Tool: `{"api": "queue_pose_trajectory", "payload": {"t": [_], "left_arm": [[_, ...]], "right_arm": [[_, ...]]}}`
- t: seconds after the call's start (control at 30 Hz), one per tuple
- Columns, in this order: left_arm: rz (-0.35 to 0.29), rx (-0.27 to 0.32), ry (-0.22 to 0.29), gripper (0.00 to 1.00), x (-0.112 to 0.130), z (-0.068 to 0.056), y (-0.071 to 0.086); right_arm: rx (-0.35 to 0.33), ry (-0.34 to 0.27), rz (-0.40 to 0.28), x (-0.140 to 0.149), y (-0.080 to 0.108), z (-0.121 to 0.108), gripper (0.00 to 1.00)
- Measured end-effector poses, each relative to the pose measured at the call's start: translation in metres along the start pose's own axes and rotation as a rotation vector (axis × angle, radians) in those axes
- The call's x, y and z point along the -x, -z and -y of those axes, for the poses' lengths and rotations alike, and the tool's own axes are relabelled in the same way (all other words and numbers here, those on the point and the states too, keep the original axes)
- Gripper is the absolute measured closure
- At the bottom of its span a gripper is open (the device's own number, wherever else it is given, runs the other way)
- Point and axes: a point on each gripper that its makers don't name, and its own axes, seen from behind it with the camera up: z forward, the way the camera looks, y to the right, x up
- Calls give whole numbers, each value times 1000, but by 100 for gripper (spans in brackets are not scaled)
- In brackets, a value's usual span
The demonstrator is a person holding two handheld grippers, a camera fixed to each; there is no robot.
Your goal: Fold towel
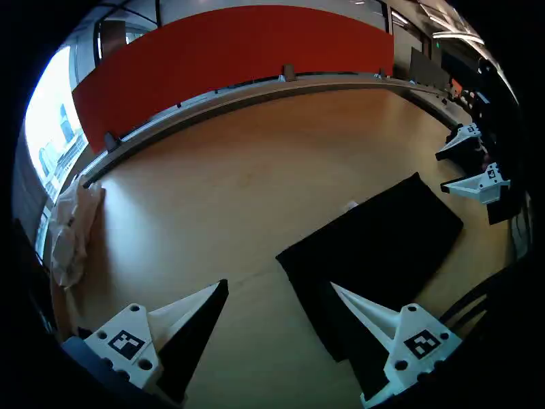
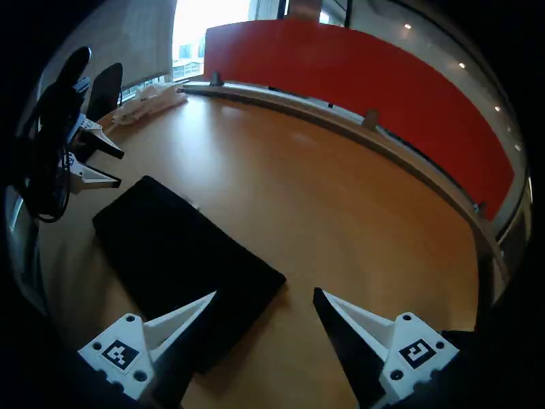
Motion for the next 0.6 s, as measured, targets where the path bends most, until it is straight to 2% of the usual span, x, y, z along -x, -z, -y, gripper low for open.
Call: {"api": "queue_pose_trajectory", "payload": {"t": [0.3, 0.6], "left_arm": [[-1, 5, 25, 0, 10, -4, 14], [1, 4, 61, 0, 24, -14, 28]], "right_arm": [[-7, -8, -5, 7, 11, 9, 0], [-8, -26, -8, 16, 25, 19, 0]]}}
